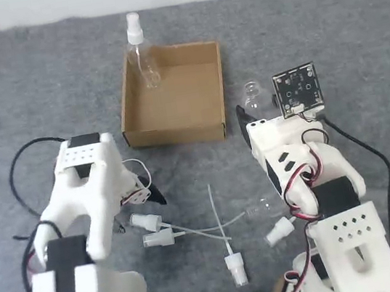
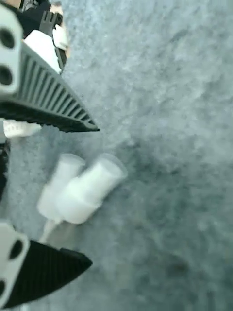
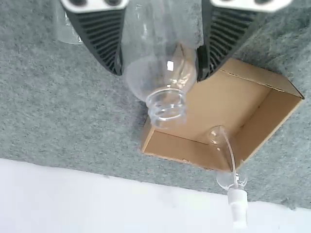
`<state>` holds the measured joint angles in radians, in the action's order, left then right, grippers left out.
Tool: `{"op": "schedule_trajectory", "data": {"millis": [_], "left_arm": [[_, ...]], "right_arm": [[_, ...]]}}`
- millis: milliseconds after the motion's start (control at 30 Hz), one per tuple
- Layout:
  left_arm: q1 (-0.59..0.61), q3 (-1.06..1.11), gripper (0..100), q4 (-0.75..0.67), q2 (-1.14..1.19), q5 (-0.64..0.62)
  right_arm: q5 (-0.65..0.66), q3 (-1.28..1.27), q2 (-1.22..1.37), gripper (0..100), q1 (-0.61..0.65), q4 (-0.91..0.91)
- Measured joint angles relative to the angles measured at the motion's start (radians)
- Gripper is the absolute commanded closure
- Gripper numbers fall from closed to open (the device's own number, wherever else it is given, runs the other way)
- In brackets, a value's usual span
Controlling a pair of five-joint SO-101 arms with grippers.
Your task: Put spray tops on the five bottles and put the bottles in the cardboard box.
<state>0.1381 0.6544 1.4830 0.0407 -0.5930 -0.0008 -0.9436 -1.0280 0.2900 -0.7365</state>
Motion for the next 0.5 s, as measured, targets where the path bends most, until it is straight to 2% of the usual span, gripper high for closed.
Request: {"op": "schedule_trajectory", "data": {"millis": [300, 500], "left_arm": [[-0.002, 0.000, 66, -0.089, 0.068, -0.104], [-0.012, -0.014, 88, -0.140, 0.075, -0.132]], "right_arm": [[0.000, 0.000, 0.000, 98.9, 0.000, 0.000], [0.000, 0.000, 0.000, 98.9, 0.000, 0.000]]}}
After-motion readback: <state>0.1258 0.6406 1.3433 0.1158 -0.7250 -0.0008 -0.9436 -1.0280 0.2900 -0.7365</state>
